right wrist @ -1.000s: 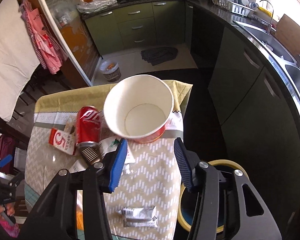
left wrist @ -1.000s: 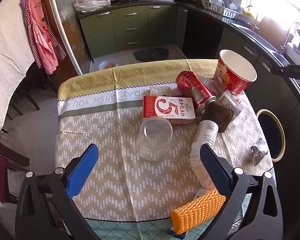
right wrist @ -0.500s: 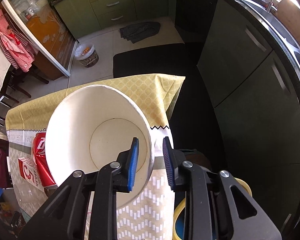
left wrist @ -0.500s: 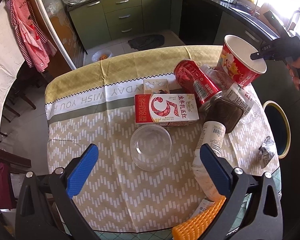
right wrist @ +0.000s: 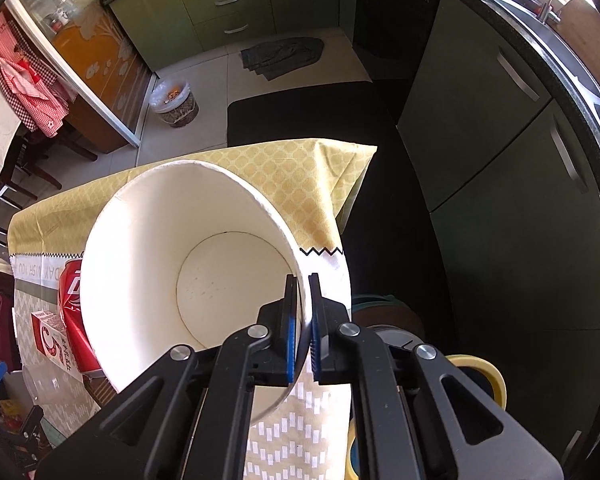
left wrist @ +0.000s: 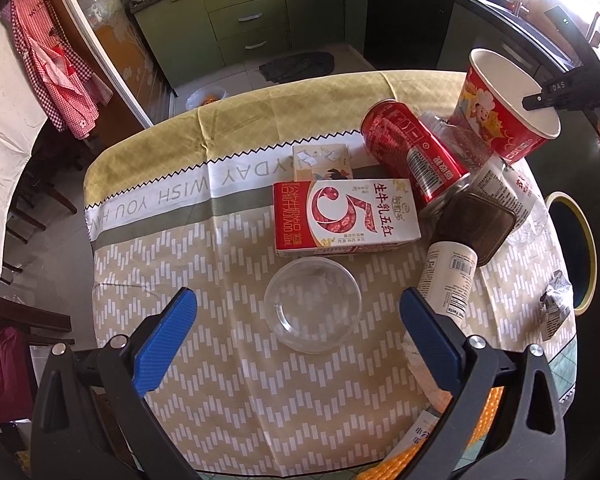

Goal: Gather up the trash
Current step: 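Carry the red cup to the bin with the right gripper while the left gripper grasps the clear container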

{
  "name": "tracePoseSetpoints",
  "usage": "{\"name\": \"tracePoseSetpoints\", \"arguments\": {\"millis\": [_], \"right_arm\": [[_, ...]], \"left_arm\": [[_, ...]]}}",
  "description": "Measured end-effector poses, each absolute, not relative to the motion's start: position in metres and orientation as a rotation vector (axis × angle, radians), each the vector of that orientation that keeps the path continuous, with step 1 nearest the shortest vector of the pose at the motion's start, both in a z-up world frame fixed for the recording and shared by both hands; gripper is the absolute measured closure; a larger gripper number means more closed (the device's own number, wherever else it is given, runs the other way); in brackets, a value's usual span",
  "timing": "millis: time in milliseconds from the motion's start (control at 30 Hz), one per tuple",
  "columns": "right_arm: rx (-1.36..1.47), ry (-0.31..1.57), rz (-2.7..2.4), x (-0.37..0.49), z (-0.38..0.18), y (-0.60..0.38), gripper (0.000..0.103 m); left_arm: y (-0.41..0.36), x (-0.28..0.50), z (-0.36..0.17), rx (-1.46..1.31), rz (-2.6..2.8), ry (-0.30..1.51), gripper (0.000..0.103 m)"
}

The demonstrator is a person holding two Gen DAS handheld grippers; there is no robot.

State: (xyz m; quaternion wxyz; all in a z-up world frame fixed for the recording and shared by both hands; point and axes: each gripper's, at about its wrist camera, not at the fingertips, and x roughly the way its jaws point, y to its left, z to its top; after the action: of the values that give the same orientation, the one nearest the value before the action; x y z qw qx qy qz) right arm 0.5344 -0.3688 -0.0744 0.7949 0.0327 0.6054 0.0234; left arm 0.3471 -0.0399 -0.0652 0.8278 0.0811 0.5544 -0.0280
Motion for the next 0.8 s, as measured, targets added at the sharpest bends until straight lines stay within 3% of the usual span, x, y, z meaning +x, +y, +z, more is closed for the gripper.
{"name": "tracePoseSetpoints", "arguments": {"millis": [200,533,800], "right_arm": [[0.071,1.304,0.051,0.533,-0.073,-0.369,0.097],[0.091,1.308,0.056,0.532,-0.075,-0.374,0.097],[0.139,1.254,0.076,0.523,-0.047,-0.378,0.097]], "left_arm": [[-0.035,0.359,-0.082,0.149,-0.036,1.241,0.007],[-0.033,0.364,-0.099,0.095,-0.081,1.309,0.047],[-0.034,0.357,-0.092,0.116,-0.088,1.286,0.049]]}}
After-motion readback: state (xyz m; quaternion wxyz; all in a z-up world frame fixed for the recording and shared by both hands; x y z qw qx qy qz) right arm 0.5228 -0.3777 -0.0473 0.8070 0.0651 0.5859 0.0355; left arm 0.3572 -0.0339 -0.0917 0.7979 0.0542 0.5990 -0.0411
